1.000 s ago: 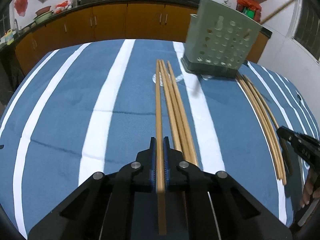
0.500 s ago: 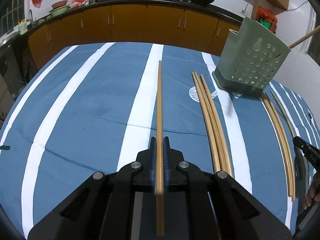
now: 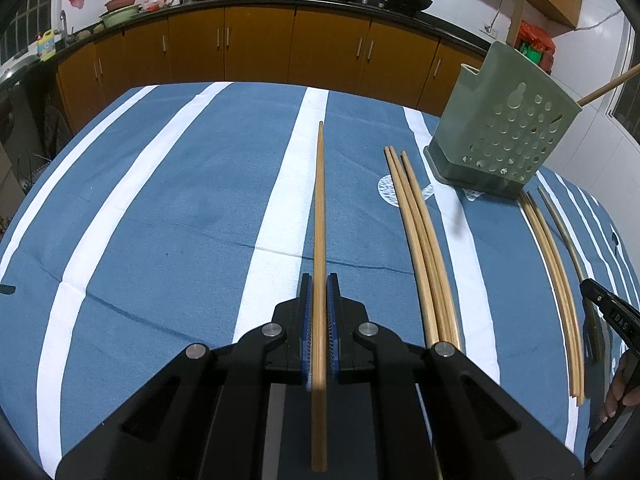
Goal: Organize utensils
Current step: 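Lift both chopsticks upright and carry them over the green caddy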
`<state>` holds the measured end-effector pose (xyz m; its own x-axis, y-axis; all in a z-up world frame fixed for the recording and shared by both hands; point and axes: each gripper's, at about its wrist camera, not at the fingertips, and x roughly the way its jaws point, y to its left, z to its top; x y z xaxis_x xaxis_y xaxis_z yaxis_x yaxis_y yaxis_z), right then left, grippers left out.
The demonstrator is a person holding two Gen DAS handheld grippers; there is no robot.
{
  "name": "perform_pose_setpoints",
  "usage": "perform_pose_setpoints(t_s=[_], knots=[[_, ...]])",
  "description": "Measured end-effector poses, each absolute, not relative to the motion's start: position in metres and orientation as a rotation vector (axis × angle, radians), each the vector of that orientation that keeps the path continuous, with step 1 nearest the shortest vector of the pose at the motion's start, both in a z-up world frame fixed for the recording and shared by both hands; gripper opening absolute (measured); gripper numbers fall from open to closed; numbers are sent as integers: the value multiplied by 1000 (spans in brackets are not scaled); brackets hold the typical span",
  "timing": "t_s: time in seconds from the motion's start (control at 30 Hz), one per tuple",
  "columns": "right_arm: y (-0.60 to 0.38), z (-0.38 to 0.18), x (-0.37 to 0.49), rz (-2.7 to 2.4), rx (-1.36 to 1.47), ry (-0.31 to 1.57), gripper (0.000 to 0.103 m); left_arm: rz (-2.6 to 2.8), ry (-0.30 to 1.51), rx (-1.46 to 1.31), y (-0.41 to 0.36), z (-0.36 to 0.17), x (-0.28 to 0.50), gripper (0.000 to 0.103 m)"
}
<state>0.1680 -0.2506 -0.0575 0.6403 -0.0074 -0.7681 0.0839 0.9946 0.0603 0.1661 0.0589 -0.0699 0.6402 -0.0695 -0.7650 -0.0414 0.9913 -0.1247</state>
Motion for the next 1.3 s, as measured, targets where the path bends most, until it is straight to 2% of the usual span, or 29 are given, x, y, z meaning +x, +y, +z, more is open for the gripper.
perform_pose_setpoints(t_s=[0.9, 1.3], knots=[[-254, -50, 156, -32, 114, 858, 8, -28, 895, -116, 57, -68, 160, 8], [-263, 37, 141, -24, 123, 617, 8, -63, 665, -134, 63, 19, 153, 7]])
